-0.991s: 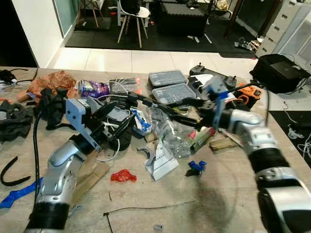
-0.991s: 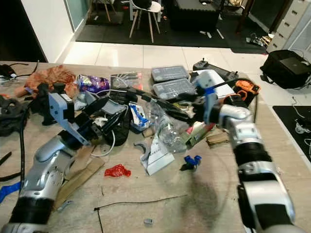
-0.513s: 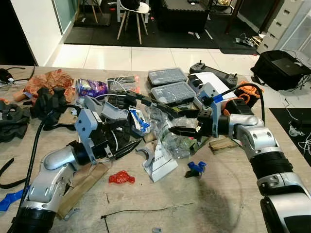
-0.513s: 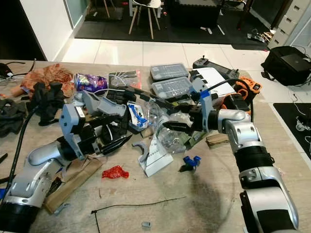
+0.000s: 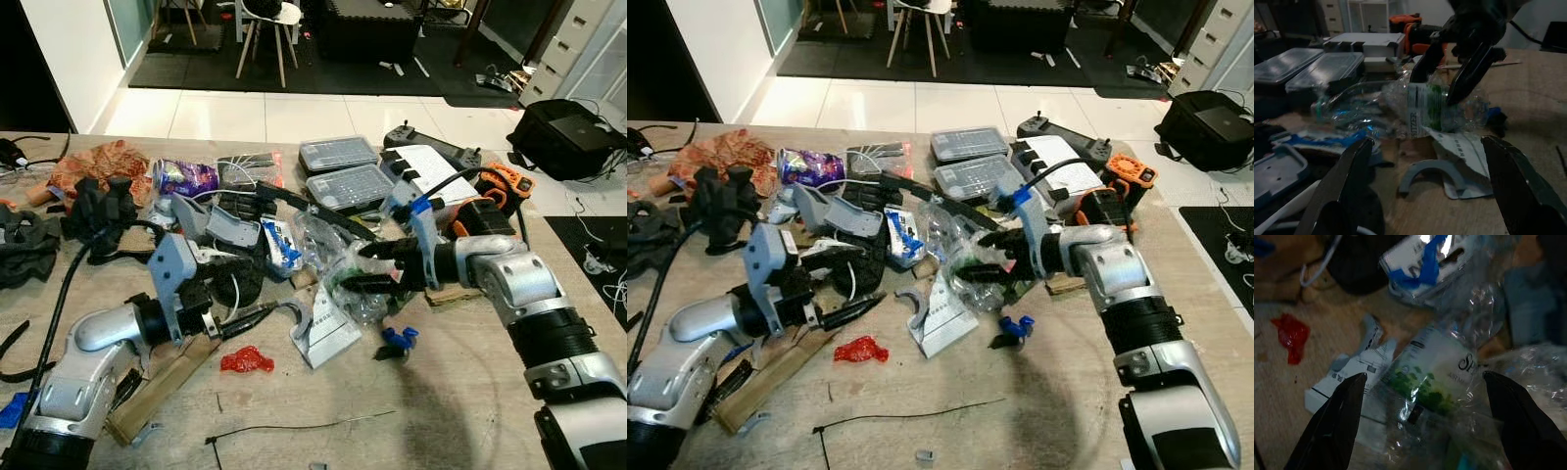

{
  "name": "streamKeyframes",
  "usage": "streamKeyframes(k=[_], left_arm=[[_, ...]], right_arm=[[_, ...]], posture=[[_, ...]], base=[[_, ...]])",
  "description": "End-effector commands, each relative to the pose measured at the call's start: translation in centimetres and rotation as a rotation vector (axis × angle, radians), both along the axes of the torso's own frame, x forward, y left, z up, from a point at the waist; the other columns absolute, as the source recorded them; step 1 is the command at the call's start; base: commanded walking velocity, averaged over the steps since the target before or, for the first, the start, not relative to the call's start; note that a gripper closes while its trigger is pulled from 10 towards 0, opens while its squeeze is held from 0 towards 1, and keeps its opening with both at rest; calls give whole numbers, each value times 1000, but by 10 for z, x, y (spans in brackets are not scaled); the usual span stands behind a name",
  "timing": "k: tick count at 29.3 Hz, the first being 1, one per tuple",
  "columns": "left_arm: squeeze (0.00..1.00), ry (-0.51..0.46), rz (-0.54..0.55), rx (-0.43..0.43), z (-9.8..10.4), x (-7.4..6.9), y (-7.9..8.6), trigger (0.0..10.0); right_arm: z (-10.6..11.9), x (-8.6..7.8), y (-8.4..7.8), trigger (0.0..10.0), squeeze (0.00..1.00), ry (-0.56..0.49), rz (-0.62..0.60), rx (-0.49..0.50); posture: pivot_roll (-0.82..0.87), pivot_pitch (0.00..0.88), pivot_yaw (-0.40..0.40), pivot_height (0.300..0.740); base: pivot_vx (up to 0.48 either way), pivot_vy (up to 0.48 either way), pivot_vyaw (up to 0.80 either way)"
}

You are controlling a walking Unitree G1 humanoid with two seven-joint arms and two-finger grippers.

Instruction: Picking trash to rubbish bin

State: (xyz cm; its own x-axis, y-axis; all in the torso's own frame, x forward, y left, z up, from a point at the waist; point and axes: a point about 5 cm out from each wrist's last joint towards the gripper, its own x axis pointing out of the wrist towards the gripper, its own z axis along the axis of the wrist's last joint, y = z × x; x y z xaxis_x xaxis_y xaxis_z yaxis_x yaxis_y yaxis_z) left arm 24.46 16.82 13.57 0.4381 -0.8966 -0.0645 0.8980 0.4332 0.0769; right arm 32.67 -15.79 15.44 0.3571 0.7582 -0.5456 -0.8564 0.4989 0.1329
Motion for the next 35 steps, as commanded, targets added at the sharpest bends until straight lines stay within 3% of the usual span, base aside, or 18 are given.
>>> streamKeyframes(k=[1,7,14,33,34,35], left_arm=[[0,12,-19,27,-1,-3,0,10000],[0,9,-32,16,0,-4,-3,10000],[0,15,-47,25,0,-7,-3,10000],[0,58,-89,38,-5,-12,-6,10000],[0,57,-89,39,-5,-12,-6,10000],[0,57,-89,39,-5,-12,-6,10000]], right_arm=[[-4,-2,-2,10000,0,16,-28,-45],[-6,1,-1,10000,0,30,-79,-80],[-14,0,-10,10000,0,34,-126,-188],[-26,2,-18,10000,0,34,-139,-198],[-27,2,-19,471,0,36,-146,-196],[-27,2,-19,471,0,36,-146,-196]], posture=[[9,0,-61,740],[7,0,-62,740],[6,0,-61,740],[8,0,-60,740],[8,0,-60,740],[8,0,-60,740]], base=[[0,0,0],[0,0,0],[0,0,0],[0,0,0],[0,0,0],[0,0,0]])
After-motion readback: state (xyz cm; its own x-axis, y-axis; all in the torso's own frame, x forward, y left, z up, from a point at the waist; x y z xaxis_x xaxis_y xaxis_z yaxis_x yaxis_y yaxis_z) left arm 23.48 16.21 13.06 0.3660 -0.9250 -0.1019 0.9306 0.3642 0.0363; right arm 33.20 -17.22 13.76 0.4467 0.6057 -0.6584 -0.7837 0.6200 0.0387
